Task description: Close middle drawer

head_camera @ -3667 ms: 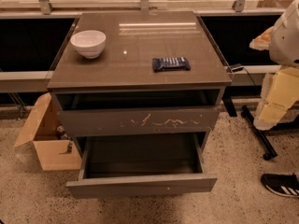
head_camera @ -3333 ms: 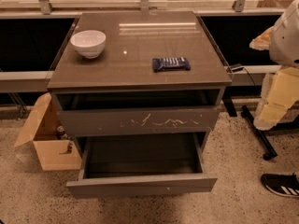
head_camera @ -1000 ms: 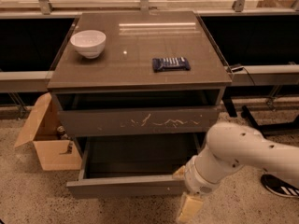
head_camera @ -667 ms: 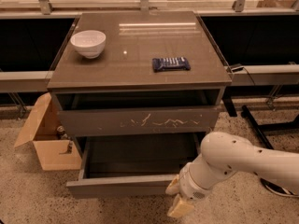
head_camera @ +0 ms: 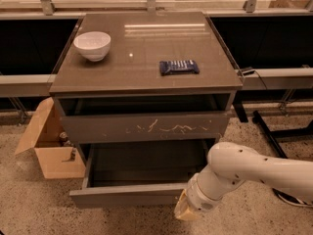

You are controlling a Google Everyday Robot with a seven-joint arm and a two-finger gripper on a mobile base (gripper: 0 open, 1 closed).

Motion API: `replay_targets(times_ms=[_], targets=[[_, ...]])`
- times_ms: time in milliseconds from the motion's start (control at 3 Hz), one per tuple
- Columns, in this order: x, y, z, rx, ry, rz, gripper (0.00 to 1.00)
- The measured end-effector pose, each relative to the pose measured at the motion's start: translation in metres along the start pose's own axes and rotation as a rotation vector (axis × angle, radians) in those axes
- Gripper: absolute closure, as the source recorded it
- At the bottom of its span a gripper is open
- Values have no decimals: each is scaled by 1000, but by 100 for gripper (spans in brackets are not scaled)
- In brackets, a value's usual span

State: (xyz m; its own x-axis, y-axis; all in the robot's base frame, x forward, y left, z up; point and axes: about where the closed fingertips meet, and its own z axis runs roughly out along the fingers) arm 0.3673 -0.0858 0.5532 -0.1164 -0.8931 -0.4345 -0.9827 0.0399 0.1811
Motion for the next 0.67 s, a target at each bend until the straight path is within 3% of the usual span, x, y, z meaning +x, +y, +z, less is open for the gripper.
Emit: replay_targets(times_ms=[333,667], targets=[[33,-14,41,1,50,13,100],[66,-41,73,45,88,17,100]])
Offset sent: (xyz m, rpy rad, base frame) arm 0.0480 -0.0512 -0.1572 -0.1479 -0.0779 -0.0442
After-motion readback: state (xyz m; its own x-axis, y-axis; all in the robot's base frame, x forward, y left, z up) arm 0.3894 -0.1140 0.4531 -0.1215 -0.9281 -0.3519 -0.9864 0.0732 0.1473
